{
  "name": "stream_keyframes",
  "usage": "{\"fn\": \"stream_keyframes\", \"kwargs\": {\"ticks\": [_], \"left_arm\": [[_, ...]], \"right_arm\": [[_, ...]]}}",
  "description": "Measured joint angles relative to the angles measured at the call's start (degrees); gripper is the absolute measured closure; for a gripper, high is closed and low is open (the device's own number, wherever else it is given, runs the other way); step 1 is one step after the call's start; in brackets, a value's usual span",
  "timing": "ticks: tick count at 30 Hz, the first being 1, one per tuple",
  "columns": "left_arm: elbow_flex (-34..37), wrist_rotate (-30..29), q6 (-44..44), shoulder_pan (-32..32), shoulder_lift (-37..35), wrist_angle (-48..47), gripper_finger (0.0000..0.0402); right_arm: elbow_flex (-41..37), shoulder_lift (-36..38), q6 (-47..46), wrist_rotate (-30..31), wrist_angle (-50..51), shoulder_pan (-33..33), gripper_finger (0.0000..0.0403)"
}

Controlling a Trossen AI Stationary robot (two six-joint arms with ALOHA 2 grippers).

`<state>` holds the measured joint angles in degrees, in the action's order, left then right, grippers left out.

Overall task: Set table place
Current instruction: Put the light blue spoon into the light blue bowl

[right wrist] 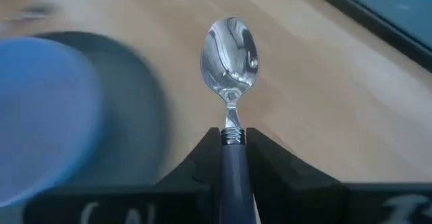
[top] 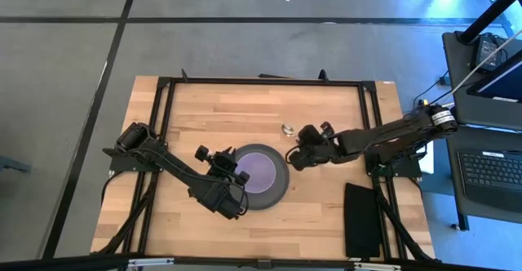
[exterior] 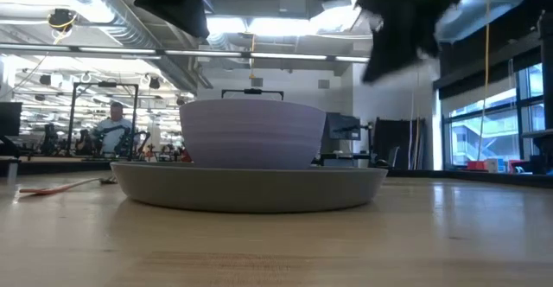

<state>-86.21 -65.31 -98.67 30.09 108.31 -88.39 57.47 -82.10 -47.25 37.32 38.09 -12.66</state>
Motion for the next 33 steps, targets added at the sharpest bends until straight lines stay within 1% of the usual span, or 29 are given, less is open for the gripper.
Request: {"fn": "stream_keyframes", "kwargs": {"ticks": [4, 6, 9, 10, 12, 14, 15, 17, 21, 24, 26, 29, 33], "left_arm": [[0.00, 0.16, 2.43, 0.09, 0.00, -0.07, 0.0354], [0.00, -0.72, 2.76, 0.11, 0.00, -1.13, 0.0354], [-0.02, -6.92, -0.37, 0.11, -0.02, -1.62, 0.0354], [0.00, -8.49, -0.32, 0.11, -0.20, -1.57, 0.0354], [0.00, -9.46, 1.57, 0.09, -1.23, -1.57, 0.0354], [0.00, -9.02, 2.45, 0.09, -3.26, -1.58, 0.0354], [0.00, -9.02, 2.96, 0.09, -4.31, -1.62, 0.0354], [0.00, -11.10, 3.42, -0.12, -6.49, -1.62, 0.0354], [0.00, -13.18, 10.42, -1.52, -12.11, -1.62, 0.0354], [0.33, -11.55, 17.98, -3.95, -17.39, -1.58, 0.0354], [1.09, -9.58, 21.21, -5.71, -21.38, -1.66, 0.0354], [2.95, -7.43, 22.70, -7.40, -27.77, -1.72, 0.0354], [6.71, -7.42, 22.32, -7.15, -36.13, -1.30, 0.0354]], "right_arm": [[9.92, 0.10, 3.48, -3.99, 5.34, -1.18, 0.0347], [14.30, -1.06, 7.38, -7.74, 6.66, -1.62, 0.0347], [19.93, -5.13, 8.75, -14.24, 11.09, -2.50, 0.0347], [21.87, -6.83, 8.75, -15.39, 13.23, -2.85, 0.0347], [25.42, -9.97, 8.76, -15.73, 17.35, -3.49, 0.0347], [28.10, -12.99, 8.77, -15.61, 20.30, -3.79, 0.0347], [29.00, -14.34, 8.88, -15.60, 20.37, -3.90, 0.0347], [30.43, -16.73, 10.04, -15.68, 19.93, -4.07, 0.0347], [32.80, -20.70, 12.14, -18.70, 19.35, -4.12, 0.0347], [33.38, -22.98, 13.67, -20.75, 17.44, -4.29, 0.0347], [33.65, -23.97, 14.64, -21.48, 16.00, -4.43, 0.0347], [33.94, -24.89, 14.97, -22.84, 13.88, -4.62, 0.0347], [33.99, -24.86, 15.45, -23.54, 12.50, -4.66, 0.0347]]}}
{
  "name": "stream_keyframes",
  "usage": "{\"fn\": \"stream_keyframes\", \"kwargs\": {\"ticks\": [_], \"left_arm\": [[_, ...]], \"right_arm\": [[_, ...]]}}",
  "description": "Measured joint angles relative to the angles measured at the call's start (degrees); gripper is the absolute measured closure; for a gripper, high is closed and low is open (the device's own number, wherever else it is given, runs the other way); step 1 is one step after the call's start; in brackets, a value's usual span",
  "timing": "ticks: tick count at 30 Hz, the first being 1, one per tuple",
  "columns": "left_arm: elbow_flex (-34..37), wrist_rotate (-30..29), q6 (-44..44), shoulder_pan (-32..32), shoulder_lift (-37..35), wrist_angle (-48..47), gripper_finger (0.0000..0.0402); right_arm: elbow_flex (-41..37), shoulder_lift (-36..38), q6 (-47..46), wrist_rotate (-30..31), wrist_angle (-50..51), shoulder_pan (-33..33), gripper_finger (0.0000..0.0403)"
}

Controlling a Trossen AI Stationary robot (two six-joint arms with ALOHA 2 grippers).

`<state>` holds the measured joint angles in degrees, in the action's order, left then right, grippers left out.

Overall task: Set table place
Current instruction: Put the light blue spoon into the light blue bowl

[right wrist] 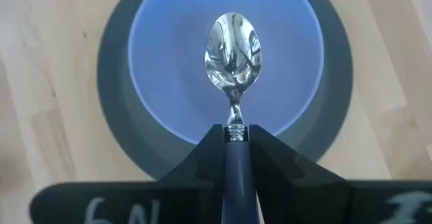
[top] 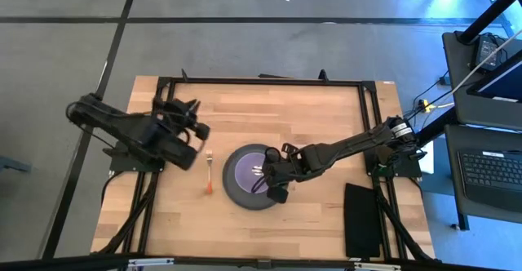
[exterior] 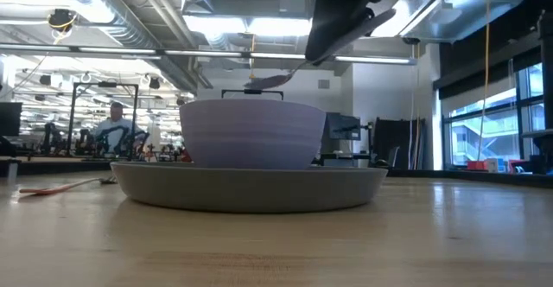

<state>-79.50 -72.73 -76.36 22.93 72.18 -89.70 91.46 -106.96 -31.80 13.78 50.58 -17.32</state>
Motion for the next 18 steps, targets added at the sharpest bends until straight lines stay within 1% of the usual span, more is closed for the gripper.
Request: {"fn": "stream_keyframes", "kwargs": {"ticks": [6, 12, 15, 18], "left_arm": [[8.12, 0.00, -0.05, 2.35, -10.91, 5.35, 0.0354], [16.61, 1.50, -0.10, 3.91, -18.42, 10.04, 0.0354], [20.15, 1.36, 0.40, 5.15, -20.63, 16.52, 0.0354], [22.74, 0.73, 4.08, 6.50, -22.16, 23.19, 0.0354]], "right_arm": [[0.00, 0.00, -0.78, -0.94, 0.11, 0.02, 0.0347], [0.00, 0.00, -1.70, -2.70, -0.26, -0.20, 0.0347], [0.00, -1.04, -2.17, -3.38, -0.96, -0.20, 0.0347], [-0.02, -2.75, -1.49, -3.39, -1.58, -0.17, 0.0347]]}}
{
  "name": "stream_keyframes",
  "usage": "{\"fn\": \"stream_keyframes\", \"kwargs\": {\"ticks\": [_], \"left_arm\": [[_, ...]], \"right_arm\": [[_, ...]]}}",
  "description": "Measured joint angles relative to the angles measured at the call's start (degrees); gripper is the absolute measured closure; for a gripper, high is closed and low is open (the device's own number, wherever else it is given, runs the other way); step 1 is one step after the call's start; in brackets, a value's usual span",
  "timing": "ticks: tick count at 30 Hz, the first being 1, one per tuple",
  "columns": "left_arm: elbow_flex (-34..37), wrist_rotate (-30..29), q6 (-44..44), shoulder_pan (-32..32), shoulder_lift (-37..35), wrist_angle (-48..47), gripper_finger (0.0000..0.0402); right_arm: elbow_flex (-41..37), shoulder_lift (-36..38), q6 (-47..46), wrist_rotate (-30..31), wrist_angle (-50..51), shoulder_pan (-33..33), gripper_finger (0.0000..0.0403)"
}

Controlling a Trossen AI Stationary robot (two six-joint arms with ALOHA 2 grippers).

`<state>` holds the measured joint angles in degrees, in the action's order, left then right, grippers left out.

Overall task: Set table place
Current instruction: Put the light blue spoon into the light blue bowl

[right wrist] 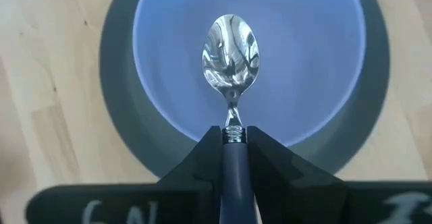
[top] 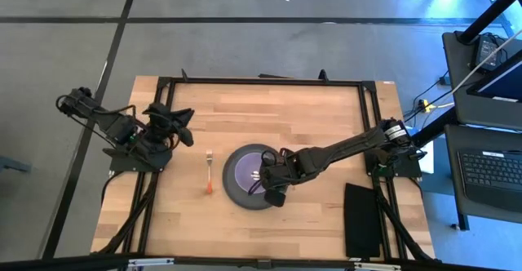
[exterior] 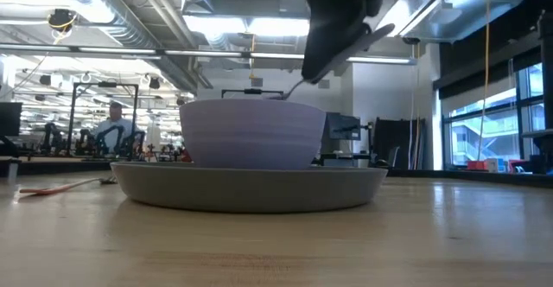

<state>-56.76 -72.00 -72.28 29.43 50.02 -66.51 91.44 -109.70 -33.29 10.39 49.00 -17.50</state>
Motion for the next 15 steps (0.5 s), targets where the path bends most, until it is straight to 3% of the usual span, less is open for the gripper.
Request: {"fn": "stream_keyframes", "kwargs": {"ticks": [4, 8, 15], "left_arm": [[1.58, 0.45, 4.39, 0.98, -0.55, 7.91, 0.0354], [1.65, -2.72, 7.09, 1.09, -0.16, 12.33, 0.0354], [1.65, -5.84, 7.45, 0.96, 0.47, 13.60, 0.0354]], "right_arm": [[0.00, -1.67, 0.67, 0.00, -1.70, 0.13, 0.0347], [0.00, -1.98, 1.61, 0.02, -2.18, 0.68, 0.0347], [-0.02, -2.06, 2.19, 0.11, -2.37, 0.98, 0.0347]]}}
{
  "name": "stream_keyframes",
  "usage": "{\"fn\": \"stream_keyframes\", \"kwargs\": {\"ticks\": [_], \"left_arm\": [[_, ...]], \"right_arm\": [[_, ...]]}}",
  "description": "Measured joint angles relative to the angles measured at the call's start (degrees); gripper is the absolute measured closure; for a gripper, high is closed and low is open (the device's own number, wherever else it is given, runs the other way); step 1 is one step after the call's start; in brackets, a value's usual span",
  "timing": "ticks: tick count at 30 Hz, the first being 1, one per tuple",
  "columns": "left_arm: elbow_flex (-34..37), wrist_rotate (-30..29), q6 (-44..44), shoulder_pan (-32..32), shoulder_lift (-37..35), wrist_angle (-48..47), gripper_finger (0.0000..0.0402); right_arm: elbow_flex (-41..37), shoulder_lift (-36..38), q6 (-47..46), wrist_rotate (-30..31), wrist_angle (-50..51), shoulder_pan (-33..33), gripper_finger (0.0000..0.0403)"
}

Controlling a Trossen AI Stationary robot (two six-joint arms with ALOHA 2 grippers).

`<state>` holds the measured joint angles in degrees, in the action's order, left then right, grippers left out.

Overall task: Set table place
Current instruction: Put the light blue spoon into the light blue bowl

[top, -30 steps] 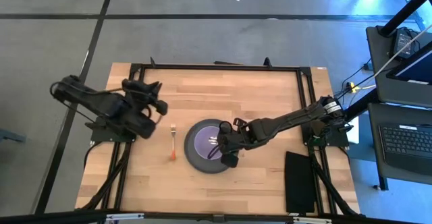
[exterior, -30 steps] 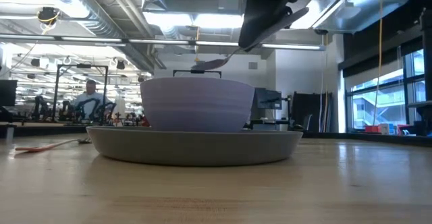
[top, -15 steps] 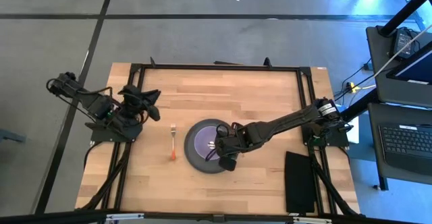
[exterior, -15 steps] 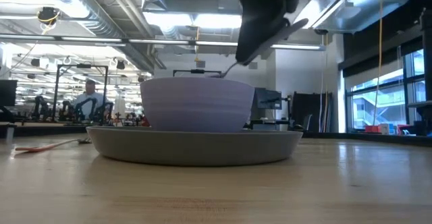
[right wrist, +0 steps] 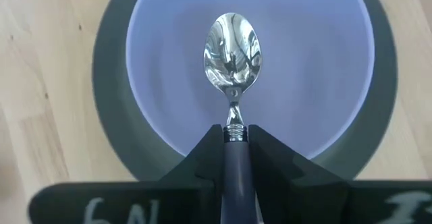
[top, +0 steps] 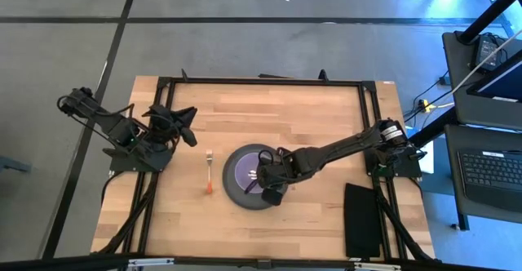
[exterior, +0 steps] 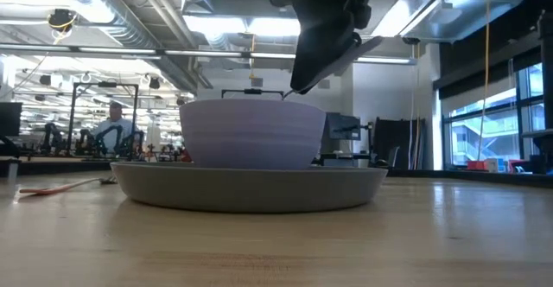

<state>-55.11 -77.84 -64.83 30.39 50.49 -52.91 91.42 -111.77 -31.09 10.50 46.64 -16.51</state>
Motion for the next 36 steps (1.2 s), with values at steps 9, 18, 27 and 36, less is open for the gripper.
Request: {"fn": "stream_keyframes", "kwargs": {"ticks": [9, 18, 27, 36], "left_arm": [[0.01, -5.34, -5.94, -0.39, 0.99, 0.07, 0.0354], [0.00, -9.65, -7.26, -0.52, 1.27, -0.26, 0.0354], [0.00, 6.44, 3.93, -0.52, 1.01, -0.35, 0.0354], [0.00, 30.38, 5.91, -0.38, -0.33, 10.75, 0.0354]], "right_arm": [[-0.04, -2.51, -0.13, 1.01, -1.22, -0.02, 0.0347], [-0.07, -3.48, 0.10, 1.07, -1.58, 0.02, 0.0347], [-0.07, -3.48, 0.29, 1.47, -1.56, 0.39, 0.0347], [-0.07, -3.48, 0.32, 1.48, -1.58, 0.61, 0.0347]]}}
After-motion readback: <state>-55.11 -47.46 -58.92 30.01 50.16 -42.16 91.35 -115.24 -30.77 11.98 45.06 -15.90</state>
